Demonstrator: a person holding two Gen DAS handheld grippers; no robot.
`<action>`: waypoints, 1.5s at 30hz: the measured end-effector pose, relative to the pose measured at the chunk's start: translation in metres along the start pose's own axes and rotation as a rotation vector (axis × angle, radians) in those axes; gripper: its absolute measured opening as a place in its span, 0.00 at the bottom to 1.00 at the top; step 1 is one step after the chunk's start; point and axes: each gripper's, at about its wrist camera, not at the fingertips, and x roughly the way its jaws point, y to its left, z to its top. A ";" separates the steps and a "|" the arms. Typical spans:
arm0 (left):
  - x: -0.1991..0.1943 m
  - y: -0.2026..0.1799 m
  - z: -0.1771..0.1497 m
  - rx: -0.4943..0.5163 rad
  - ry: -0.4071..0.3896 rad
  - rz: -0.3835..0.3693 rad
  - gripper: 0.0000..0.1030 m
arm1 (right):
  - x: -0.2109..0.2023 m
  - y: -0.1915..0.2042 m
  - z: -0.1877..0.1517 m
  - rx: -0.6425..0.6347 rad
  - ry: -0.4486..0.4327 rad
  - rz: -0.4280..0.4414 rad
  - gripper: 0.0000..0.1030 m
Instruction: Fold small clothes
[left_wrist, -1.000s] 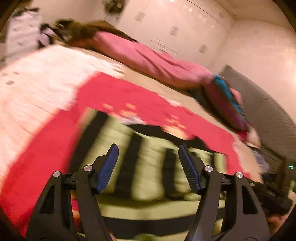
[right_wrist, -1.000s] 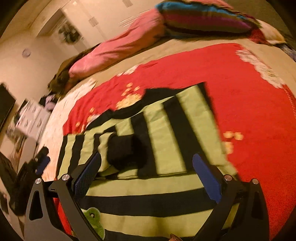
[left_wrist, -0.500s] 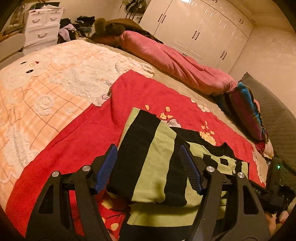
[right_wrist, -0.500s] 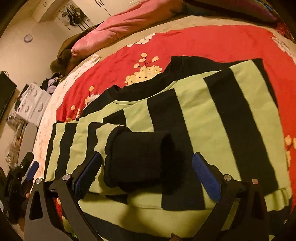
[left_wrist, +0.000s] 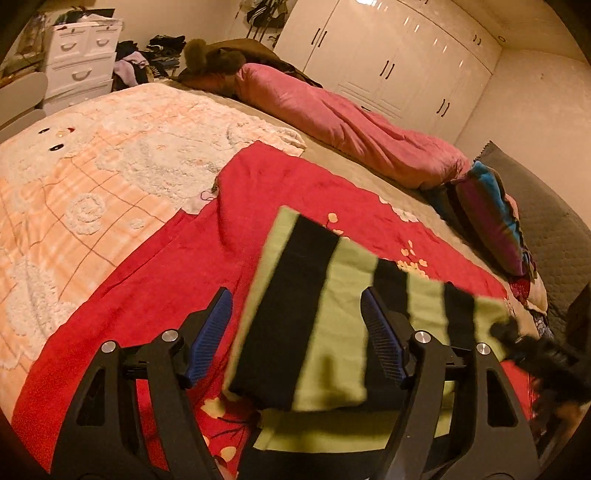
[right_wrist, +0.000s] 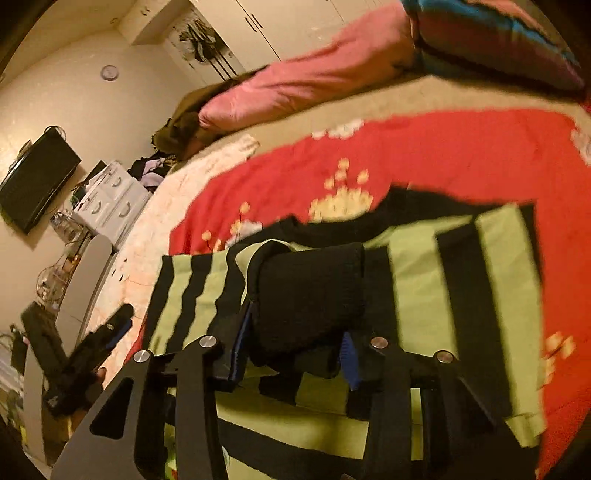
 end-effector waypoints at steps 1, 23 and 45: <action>0.000 -0.002 0.000 0.007 0.001 -0.009 0.62 | -0.005 -0.001 0.004 -0.005 -0.007 -0.001 0.37; 0.027 -0.067 -0.042 0.281 0.107 -0.083 0.70 | 0.003 -0.074 0.006 -0.061 0.083 -0.411 0.39; 0.045 -0.069 -0.051 0.275 0.214 -0.052 0.71 | -0.033 -0.055 -0.015 -0.134 -0.044 -0.302 0.63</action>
